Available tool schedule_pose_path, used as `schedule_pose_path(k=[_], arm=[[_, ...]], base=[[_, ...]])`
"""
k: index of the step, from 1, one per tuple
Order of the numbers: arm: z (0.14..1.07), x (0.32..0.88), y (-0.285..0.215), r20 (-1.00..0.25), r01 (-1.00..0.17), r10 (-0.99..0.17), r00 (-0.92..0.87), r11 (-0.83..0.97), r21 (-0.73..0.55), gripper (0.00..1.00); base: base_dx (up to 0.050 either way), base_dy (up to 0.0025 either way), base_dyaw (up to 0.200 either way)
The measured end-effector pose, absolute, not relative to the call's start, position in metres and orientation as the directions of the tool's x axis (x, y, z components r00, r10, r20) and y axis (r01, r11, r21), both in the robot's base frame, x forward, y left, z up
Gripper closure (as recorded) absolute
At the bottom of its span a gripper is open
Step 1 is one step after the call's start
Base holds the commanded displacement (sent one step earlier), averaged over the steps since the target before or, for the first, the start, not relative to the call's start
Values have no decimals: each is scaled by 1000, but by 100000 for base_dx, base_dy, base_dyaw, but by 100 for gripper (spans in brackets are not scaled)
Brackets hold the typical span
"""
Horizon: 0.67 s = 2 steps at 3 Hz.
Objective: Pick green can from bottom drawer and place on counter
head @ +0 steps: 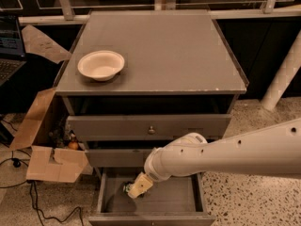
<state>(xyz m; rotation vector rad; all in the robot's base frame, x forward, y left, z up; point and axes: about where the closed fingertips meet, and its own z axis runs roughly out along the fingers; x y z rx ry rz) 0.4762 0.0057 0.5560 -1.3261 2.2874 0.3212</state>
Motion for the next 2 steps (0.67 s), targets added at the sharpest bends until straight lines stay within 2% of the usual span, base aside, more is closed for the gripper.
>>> schedule_pose_path(k=[2], arm=[[506,493,8,-504,-835,-710,-492,548,43,0]], base=[[0,0,0]])
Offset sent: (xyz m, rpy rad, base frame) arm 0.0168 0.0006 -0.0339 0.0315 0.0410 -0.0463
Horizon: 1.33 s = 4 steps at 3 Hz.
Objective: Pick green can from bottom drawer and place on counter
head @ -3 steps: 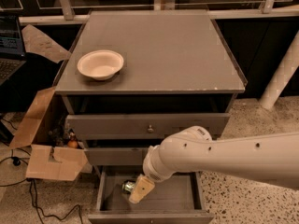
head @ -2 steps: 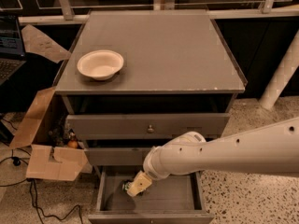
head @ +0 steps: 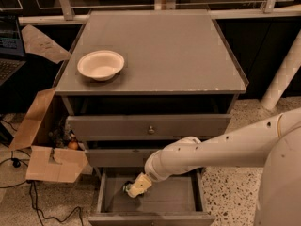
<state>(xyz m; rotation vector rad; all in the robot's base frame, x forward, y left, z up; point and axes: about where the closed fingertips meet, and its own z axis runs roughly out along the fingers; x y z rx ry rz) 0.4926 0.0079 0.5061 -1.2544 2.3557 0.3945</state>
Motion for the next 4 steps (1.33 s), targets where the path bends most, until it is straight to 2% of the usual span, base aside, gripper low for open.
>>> schedule_pose_path(k=[2,3,4], arm=[[490,480,17,-503,-899,-783,-367,437,-24,0],[446,471,30,-477,-941,-829,-291,337,-11,0],[395,468,35,-448,-951,-844,-294,307,44,0]], base=[[0,0,0],[0,0,0],[0,0,0]])
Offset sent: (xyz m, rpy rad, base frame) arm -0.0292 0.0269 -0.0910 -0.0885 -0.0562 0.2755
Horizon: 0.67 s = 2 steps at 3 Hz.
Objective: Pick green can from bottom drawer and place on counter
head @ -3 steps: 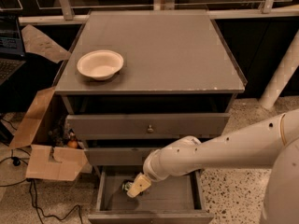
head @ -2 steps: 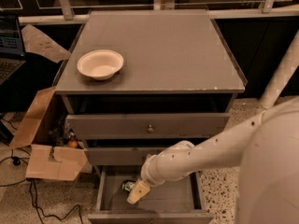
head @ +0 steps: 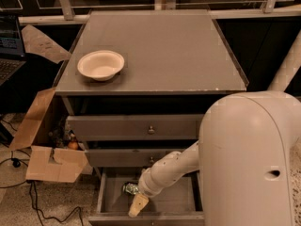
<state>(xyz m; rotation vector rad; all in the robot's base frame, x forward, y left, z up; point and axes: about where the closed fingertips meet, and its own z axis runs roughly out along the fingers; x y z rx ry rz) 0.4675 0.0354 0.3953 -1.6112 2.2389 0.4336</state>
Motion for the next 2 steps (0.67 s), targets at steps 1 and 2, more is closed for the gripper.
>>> schedule_pose_path(k=[1,2], arm=[[395,468,35,-448,-951,-844,-294,307,44,0],[386,472,26,-448,-923,-818,-361,383,43,0]], base=[[0,0,0],[0,0,0]])
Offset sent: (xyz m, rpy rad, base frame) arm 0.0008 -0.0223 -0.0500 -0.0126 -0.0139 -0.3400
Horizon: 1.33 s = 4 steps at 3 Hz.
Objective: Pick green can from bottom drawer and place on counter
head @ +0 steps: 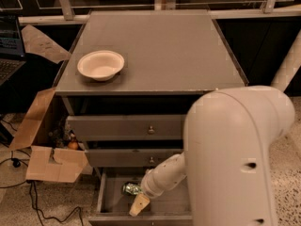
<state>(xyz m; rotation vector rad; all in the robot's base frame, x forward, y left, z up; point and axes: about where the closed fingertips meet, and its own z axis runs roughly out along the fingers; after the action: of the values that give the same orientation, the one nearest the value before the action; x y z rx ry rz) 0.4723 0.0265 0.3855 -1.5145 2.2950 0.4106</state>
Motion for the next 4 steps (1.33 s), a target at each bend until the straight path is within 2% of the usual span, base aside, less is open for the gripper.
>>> schedule_pose_path(k=[1,3,4], arm=[[360,486,18,-468,-870,-761,-449,491,37,0],[327,487,30,-561,-869,-695,-449,485,94,0],[330,487,14,-577,-862,-679,-454,499,90,0]], base=[[0,0,0],[0,0,0],[0,0,0]])
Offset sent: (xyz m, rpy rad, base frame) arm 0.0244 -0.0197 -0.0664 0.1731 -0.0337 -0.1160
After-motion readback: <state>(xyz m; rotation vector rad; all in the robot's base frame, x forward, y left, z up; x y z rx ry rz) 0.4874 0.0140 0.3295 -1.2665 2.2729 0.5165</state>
